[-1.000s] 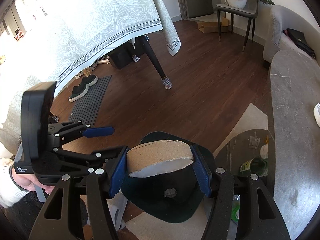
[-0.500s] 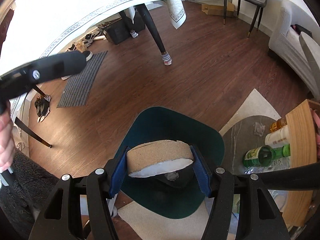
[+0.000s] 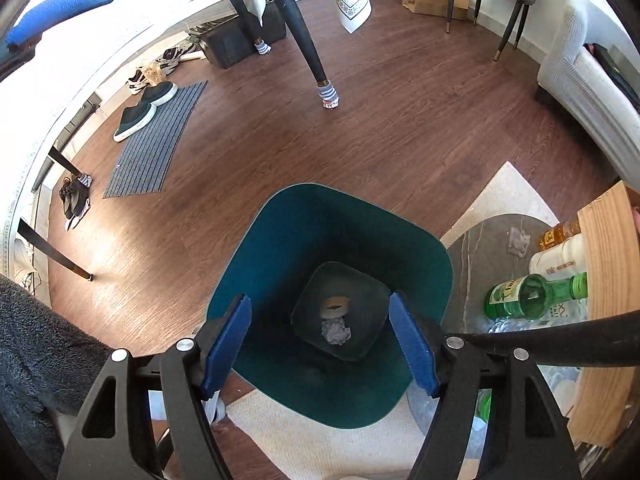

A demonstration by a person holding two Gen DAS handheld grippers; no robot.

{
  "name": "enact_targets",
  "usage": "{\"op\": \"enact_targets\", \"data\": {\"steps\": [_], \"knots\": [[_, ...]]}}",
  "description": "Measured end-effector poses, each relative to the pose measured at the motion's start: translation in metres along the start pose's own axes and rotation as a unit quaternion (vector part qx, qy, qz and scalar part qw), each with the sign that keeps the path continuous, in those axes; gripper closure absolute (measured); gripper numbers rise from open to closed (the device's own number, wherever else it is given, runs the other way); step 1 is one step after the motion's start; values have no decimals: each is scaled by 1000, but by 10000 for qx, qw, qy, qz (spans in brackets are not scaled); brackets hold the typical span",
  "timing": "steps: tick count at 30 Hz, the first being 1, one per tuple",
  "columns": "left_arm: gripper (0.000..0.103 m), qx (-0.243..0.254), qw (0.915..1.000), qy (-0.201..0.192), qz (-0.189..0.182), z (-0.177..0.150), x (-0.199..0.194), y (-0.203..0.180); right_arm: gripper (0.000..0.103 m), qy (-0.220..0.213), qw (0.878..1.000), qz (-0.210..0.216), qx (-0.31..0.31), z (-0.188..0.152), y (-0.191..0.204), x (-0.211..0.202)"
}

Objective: Collect trash
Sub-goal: 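Open the left gripper to drop the paper while the right gripper drops the tube into the bin, then move both grippers back toward the table items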

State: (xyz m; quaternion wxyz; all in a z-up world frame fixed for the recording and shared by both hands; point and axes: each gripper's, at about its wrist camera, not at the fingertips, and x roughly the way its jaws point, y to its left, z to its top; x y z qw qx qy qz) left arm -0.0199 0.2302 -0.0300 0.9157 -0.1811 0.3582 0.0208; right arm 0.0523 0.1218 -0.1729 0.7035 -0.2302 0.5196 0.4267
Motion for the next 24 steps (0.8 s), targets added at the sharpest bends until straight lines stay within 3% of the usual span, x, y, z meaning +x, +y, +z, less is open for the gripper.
{"op": "enact_targets", "data": {"steps": [9, 13, 19, 24], "knots": [[61, 110, 9995, -287, 37, 14, -12, -15, 31, -487, 9979, 423, -96, 0, 2, -32], [61, 193, 9988, -433, 92, 20, -17, -23, 36, -788, 9947, 612, -262, 3, 10, -57], [59, 203, 9979, -611, 18, 30, -23, -36, 45, -1350, 9889, 552, -275, 6, 7, -98], [55, 308, 9973, -666, -94, 35, -23, -54, 47, -1762, 9836, 380, -30, -1, -14, -128]]}}
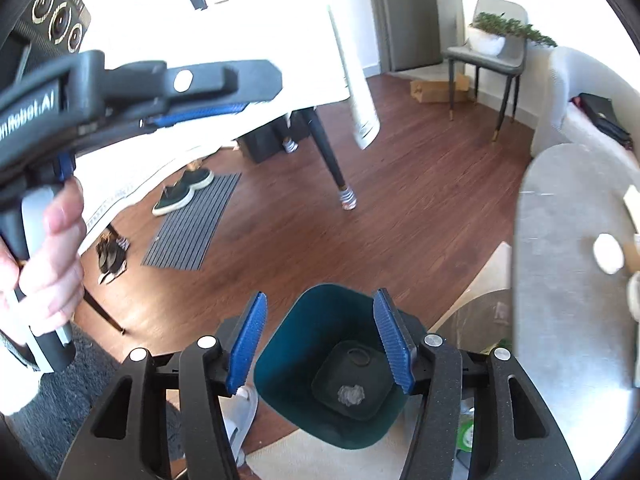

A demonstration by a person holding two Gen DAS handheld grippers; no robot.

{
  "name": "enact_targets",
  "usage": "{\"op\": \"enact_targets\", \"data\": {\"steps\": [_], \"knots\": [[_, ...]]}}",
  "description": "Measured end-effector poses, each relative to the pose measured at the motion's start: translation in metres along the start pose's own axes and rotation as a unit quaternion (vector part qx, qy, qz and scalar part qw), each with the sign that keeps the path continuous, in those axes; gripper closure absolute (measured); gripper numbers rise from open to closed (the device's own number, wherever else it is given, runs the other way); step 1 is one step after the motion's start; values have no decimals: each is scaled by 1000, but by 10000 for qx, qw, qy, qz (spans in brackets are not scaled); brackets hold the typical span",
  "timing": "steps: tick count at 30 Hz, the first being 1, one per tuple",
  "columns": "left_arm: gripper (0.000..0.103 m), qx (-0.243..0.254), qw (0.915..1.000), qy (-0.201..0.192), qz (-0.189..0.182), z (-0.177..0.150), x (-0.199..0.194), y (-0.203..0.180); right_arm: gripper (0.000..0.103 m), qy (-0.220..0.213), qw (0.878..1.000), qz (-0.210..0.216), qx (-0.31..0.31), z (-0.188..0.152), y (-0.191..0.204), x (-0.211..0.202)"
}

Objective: Collect trash
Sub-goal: 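Move both grippers back toward the table items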

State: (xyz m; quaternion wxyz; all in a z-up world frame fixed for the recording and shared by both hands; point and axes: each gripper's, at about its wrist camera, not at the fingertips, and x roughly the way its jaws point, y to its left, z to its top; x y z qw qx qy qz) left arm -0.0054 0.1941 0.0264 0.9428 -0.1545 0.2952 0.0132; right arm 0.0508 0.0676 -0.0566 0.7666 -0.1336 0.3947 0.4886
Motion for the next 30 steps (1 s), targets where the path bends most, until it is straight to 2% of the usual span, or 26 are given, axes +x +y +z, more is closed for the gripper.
{"op": "enact_targets", "data": {"steps": [4, 10, 13, 20, 30], "knots": [[53, 152, 9998, -7, -115, 0, 7, -22, 51, -140, 9996, -149, 170, -3, -18, -21], [48, 301, 9991, 3, -313, 0, 20, -50, 51, -429, 9975, -376, 424, -8, -45, -53], [48, 368, 9984, 67, -416, 0, 30, -65, 51, -512, 9957, -644, 428, -13, -55, -69], [41, 758, 9954, 127, -575, -4, 51, -113, 51, -534, 9911, -1085, 562, -44, -90, -100], [36, 1294, 9883, 273, -764, -14, 99, -172, 51, -721, 9851, -1375, 746, -67, -141, -142]]}}
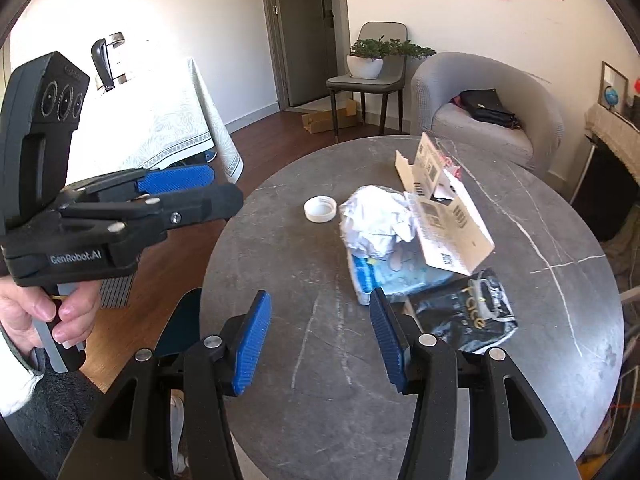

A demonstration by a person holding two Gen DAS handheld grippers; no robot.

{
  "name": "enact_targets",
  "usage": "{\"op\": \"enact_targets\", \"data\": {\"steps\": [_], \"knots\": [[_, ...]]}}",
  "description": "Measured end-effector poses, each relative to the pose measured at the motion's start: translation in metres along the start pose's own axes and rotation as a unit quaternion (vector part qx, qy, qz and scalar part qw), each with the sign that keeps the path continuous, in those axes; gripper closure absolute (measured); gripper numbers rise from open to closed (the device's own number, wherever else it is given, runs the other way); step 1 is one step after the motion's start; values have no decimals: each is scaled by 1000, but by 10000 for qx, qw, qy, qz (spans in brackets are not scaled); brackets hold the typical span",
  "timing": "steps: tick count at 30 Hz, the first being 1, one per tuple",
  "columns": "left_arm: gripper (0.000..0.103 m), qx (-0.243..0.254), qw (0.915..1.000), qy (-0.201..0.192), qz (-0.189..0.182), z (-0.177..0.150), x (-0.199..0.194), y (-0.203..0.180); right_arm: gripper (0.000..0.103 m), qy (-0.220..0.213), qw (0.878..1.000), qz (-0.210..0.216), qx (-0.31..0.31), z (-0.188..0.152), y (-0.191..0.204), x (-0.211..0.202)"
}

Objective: Collect trash
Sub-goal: 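Move both grippers back toward the table items, then grasp the white crumpled tissue with the left gripper while the right gripper grasps the black snack bag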

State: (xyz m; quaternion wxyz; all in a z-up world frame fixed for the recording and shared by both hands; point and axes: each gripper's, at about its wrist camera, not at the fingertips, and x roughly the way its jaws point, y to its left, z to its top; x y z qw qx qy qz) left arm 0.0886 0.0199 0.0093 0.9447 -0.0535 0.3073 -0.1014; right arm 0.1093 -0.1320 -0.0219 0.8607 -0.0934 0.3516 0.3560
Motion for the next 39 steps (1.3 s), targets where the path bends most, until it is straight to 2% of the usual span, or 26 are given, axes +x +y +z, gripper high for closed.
{"op": "enact_targets", "data": {"steps": [7, 10, 14, 27, 30, 32, 39], "knots": [[31, 196, 9997, 47, -166, 5, 26, -23, 51, -80, 9994, -303, 175, -7, -42, -18], [31, 219, 9995, 120, -175, 6, 38, -29, 45, -87, 9987, -459, 205, -11, -57, -21], [31, 207, 9995, 171, -158, 8, 52, -34, 32, -114, 9981, -570, 181, -14, -68, -24], [33, 159, 9995, 244, -88, 13, 83, -44, 20, 144, 9981, -591, 66, -26, -79, -7], [37, 115, 9995, 255, -133, 14, 88, -44, 17, 185, 9979, -613, 61, -29, -82, -5], [49, 117, 9994, 290, -172, 13, 91, -46, 17, 230, 9979, -599, 64, -31, -83, -4], [56, 104, 9990, 288, -312, 13, 93, -48, 17, 291, 9980, -557, 15, -32, -82, 2]]}}
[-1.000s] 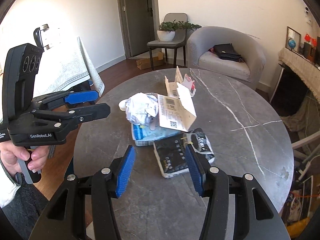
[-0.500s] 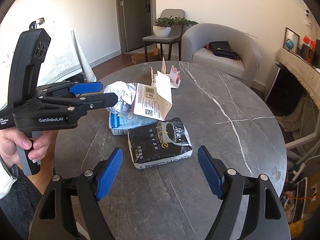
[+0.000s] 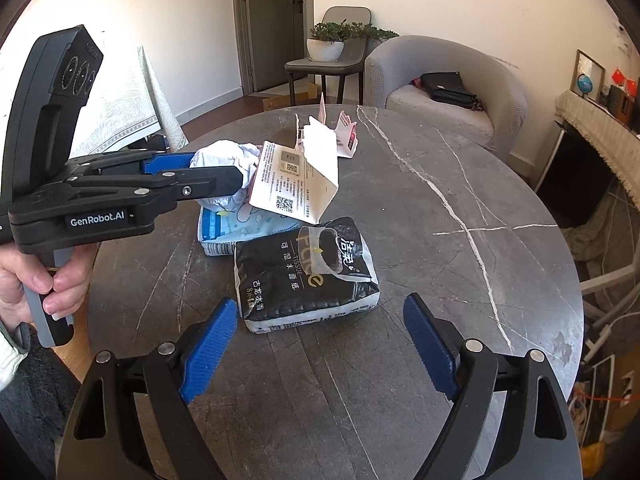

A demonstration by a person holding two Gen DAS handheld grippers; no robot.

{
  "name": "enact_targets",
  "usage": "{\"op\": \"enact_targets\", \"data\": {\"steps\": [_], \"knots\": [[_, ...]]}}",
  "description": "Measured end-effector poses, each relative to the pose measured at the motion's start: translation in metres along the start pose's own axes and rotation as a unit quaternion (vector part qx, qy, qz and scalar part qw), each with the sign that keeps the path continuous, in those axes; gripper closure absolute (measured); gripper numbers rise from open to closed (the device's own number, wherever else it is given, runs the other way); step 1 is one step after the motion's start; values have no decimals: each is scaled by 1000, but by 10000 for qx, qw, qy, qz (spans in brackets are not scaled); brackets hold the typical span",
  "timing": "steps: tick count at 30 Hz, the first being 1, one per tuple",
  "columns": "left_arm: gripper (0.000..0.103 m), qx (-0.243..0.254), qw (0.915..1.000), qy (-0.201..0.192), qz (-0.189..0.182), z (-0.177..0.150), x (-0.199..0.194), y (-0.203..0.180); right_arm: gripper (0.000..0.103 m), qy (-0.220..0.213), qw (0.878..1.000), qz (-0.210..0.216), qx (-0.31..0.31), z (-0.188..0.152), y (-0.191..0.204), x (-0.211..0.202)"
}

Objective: Collect trash
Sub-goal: 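Grasp the white crumpled tissue with the left gripper while the right gripper grasps the black snack bag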

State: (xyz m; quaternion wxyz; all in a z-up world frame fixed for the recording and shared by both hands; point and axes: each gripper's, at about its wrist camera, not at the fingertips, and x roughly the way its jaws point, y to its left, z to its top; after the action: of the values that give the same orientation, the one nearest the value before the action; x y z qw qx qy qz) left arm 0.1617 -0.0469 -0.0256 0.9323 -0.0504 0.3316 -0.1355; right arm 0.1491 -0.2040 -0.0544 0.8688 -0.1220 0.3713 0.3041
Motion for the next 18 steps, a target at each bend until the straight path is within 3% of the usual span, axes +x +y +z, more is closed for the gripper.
{"op": "enact_targets", "data": {"steps": [18], "knots": [[56, -364, 9991, -84, -179, 0, -28, 33, 17, 132, 9998, -57, -133, 20, 9, 22]]}}
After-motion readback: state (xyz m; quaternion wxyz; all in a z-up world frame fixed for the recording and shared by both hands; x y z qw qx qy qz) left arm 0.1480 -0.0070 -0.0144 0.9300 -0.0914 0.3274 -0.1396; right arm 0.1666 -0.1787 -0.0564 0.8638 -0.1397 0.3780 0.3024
